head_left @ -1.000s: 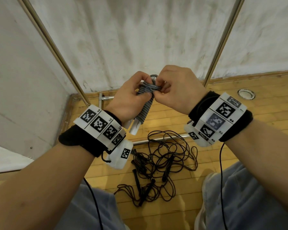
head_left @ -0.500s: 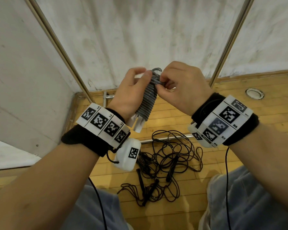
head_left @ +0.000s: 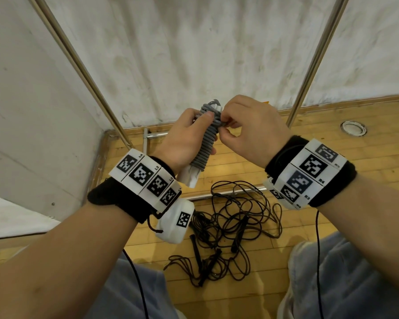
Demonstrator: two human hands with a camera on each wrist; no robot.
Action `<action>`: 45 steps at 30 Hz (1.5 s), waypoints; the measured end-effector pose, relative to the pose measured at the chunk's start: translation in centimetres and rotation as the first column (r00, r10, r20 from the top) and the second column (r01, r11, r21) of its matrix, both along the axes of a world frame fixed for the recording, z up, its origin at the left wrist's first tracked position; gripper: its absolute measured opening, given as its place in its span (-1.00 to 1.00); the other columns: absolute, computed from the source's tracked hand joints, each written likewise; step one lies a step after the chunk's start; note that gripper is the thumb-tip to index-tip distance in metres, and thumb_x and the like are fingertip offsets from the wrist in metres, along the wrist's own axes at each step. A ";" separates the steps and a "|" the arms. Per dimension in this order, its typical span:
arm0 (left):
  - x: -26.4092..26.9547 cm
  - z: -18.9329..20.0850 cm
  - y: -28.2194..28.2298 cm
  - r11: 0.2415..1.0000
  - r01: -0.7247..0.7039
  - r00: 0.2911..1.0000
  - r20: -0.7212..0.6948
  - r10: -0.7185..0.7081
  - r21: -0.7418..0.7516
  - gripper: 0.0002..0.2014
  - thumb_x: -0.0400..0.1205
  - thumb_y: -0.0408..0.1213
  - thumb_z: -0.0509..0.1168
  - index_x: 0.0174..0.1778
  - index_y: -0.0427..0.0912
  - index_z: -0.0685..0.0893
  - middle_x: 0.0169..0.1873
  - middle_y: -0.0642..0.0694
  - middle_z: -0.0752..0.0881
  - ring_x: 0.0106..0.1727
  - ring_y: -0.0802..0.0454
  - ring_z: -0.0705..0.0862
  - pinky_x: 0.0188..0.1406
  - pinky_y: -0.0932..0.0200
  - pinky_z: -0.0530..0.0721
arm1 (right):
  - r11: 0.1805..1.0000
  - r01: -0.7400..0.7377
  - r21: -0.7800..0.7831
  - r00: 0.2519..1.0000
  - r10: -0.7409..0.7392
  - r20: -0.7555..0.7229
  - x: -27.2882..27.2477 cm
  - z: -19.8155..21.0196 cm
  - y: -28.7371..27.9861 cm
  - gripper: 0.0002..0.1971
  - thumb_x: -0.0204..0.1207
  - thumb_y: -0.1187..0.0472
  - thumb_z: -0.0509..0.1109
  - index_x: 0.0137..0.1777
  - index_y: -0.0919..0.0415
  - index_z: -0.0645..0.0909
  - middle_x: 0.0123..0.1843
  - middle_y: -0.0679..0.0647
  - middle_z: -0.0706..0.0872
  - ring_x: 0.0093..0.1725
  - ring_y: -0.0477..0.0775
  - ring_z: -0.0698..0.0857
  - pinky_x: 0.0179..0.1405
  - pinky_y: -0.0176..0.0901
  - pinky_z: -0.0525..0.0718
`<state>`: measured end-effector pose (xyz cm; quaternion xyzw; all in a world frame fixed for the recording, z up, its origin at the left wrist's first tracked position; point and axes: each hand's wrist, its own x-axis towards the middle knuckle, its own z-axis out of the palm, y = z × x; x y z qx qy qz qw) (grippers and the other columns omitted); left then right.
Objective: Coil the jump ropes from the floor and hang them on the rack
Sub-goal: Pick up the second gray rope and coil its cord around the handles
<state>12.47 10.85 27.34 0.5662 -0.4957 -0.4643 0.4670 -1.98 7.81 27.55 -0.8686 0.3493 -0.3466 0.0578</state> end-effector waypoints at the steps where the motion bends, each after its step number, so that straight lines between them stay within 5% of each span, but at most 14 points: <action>1: 0.0 0.0 0.0 1.000 -0.002 1.000 -0.007 0.002 0.000 -0.84 0.74 -0.19 0.14 -0.11 -0.16 0.42 -0.35 -0.17 0.63 -0.50 -0.04 0.65 -0.57 0.19 0.64 | 1.000 0.006 -0.006 1.000 -0.006 -0.003 0.0 0.0 0.1 -0.90 0.45 0.28 0.38 -0.16 0.32 0.66 -0.15 0.15 0.67 -0.26 0.11 0.67 -0.22 0.08 0.71; 9: -0.7 0.3 0.2 0.999 -0.019 0.995 -0.100 0.016 -0.032 -0.89 0.73 -0.26 0.12 -0.07 -0.19 0.39 -0.33 -0.20 0.60 -0.49 -0.02 0.66 -0.51 0.11 0.61 | 0.997 0.036 -0.067 0.998 -0.033 0.047 -0.1 0.6 -0.1 -0.90 0.39 0.30 0.38 -0.22 0.36 0.66 -0.24 0.19 0.69 -0.32 0.16 0.68 -0.31 0.11 0.71; 12: -0.7 -0.2 0.2 0.994 -0.061 0.998 -0.032 0.058 -0.086 -0.94 0.75 -0.24 0.11 -0.01 -0.13 0.40 -0.24 -0.15 0.63 -0.44 0.07 0.69 -0.44 0.11 0.68 | 0.999 0.006 -0.032 0.997 -0.003 0.078 -0.1 0.2 -0.5 -0.89 0.42 0.31 0.37 -0.18 0.38 0.67 -0.15 0.19 0.68 -0.24 0.17 0.67 -0.22 0.13 0.70; 17: -0.1 -1.2 -0.1 0.949 -0.070 0.958 0.245 0.150 -0.307 -0.89 0.75 -0.24 0.11 0.14 -0.10 0.32 -0.22 0.06 0.56 -0.34 0.25 0.58 -0.34 0.18 0.62 | 0.937 0.029 0.349 0.918 -0.163 0.362 1.1 -0.6 -0.4 -0.94 0.46 0.24 0.44 -0.18 0.15 0.75 -0.17 -0.07 0.61 -0.20 -0.12 0.65 -0.08 -0.39 0.61; 21: 0.2 -1.7 -0.3 0.914 -0.016 0.906 0.381 0.184 -0.405 -0.74 0.72 -0.24 0.12 0.28 -0.20 0.30 -0.08 0.14 0.58 -0.15 0.33 0.62 -0.15 0.35 0.58 | 0.776 -0.108 0.621 0.803 -0.301 0.515 1.8 -0.1 -0.7 -0.81 0.46 0.23 0.45 -0.36 -0.02 0.68 -0.44 -0.13 0.72 -0.33 -0.09 0.75 -0.20 -0.19 0.75; 27: 0.6 -1.5 -0.3 0.852 0.059 0.794 0.542 0.276 -0.520 -0.62 0.68 -0.23 0.17 0.35 -0.35 0.35 0.10 -0.22 0.62 0.07 -0.13 0.63 0.04 -0.09 0.62 | 0.462 -0.471 0.752 0.606 -0.449 0.656 2.4 0.1 -0.6 -0.95 0.50 0.38 0.40 -0.14 0.34 0.69 -0.35 0.13 0.71 -0.41 -0.05 0.68 -0.35 -0.30 0.67; 31: 0.8 -1.2 -0.3 0.839 0.051 0.748 0.578 0.327 -0.541 -0.61 0.66 -0.17 0.16 0.32 -0.32 0.38 -0.03 -0.09 0.61 -0.06 -0.04 0.62 -0.12 0.22 0.53 | 0.333 -0.599 0.728 0.501 -0.553 0.665 2.9 0.4 -0.5 -0.86 0.49 0.39 0.36 -0.30 0.29 0.58 -0.46 0.07 0.52 -0.54 -0.06 0.49 -0.53 -0.29 0.51; 35: 0.2 -0.8 -0.2 0.868 -0.012 0.746 0.574 0.338 -0.496 -0.71 0.63 -0.08 0.19 0.21 -0.08 0.38 -0.31 0.22 0.54 -0.36 0.30 0.55 -0.43 0.52 0.42 | 0.333 -0.581 0.743 0.481 -0.596 0.643 2.5 1.1 -1.2 -0.76 0.45 0.35 0.27 -0.45 0.20 0.43 -0.52 0.02 0.38 -0.60 -0.06 0.32 -0.56 -0.25 0.34; 38: -0.1 -0.6 0.2 0.872 -0.023 0.753 0.565 0.337 -0.489 -0.77 0.59 -0.02 0.21 0.08 0.08 0.33 -0.41 0.19 0.56 -0.40 0.32 0.58 -0.50 0.42 0.45 | 0.327 -0.548 0.770 0.513 -0.596 0.618 1.4 1.6 -2.1 -0.80 0.45 0.29 0.23 -0.41 0.19 0.40 -0.50 0.02 0.37 -0.60 -0.05 0.32 -0.57 -0.26 0.34; 41: -0.1 -0.6 0.3 0.876 -0.049 0.808 0.497 0.317 -0.479 -0.78 0.59 -0.05 0.18 0.07 -0.01 0.36 -0.41 0.16 0.57 -0.43 0.28 0.56 -0.52 0.29 0.44 | 0.295 -0.536 0.791 0.585 -0.546 0.600 1.2 1.4 -1.9 -0.84 0.49 0.28 0.22 -0.32 0.21 0.43 -0.48 0.04 0.43 -0.56 -0.01 0.45 -0.55 -0.27 0.47; 45: -0.3 -0.6 0.3 0.889 -0.083 0.866 0.408 0.288 -0.450 -0.73 0.58 -0.08 0.17 0.14 -0.03 0.34 -0.41 0.08 0.62 -0.48 0.20 0.58 -0.47 0.11 0.54 | 0.357 -0.498 0.790 0.620 -0.491 0.612 1.8 0.8 -1.2 -0.86 0.58 0.30 0.21 -0.14 0.28 0.57 -0.44 0.09 0.56 -0.52 0.02 0.61 -0.52 -0.24 0.60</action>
